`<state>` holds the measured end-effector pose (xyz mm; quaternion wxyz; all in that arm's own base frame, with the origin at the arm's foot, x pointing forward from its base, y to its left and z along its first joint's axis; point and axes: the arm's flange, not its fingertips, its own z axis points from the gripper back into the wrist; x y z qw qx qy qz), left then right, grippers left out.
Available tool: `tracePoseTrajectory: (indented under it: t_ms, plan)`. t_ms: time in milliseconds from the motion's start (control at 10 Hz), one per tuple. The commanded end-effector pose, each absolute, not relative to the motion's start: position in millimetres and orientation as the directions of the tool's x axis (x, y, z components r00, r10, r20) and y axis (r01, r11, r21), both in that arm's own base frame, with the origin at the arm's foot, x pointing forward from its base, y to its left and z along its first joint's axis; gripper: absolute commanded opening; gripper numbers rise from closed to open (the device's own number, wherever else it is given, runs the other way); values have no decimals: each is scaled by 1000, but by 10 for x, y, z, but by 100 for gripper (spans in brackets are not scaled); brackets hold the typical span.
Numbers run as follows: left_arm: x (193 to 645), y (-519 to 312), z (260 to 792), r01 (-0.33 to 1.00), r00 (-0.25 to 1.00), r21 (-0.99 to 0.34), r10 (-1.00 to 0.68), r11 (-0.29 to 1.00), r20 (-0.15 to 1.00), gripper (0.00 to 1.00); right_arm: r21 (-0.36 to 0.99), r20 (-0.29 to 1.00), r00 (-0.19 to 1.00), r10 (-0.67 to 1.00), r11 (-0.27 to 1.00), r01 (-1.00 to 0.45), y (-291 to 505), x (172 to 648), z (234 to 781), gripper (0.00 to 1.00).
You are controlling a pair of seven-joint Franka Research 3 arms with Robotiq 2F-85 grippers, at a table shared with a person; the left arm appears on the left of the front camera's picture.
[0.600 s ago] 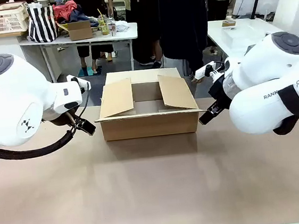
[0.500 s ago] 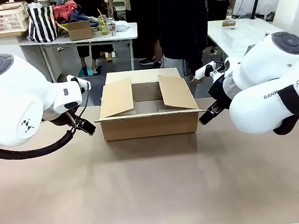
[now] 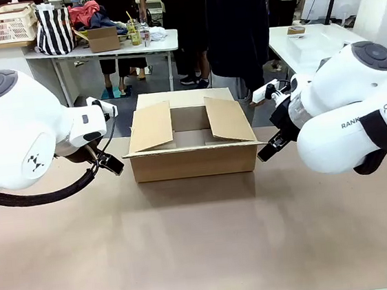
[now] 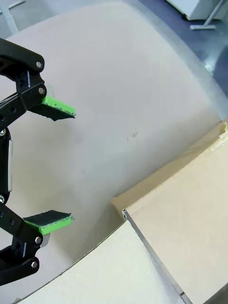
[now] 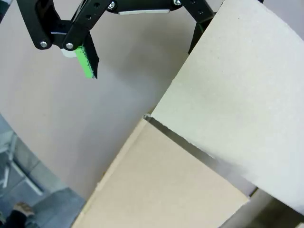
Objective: Pack the gift set into the box.
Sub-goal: Place both hands on the side flaps of the Package Box and spread them outward.
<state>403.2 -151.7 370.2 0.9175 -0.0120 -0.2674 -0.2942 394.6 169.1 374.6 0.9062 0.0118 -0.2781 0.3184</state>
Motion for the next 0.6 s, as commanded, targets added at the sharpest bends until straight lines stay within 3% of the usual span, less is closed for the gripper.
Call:
tracePoseTrajectory:
  t_ms: [0, 500]
  plan:
    - [4032, -1516, 3703, 546, 684, 136, -533, 827, 498, 100, -156, 513, 642, 570, 797, -583, 1691, 3947, 3748, 100]
    - [4032, -1516, 3703, 546, 684, 136, -533, 827, 498, 100, -156, 513, 642, 570, 797, -583, 1691, 3947, 3748, 100]
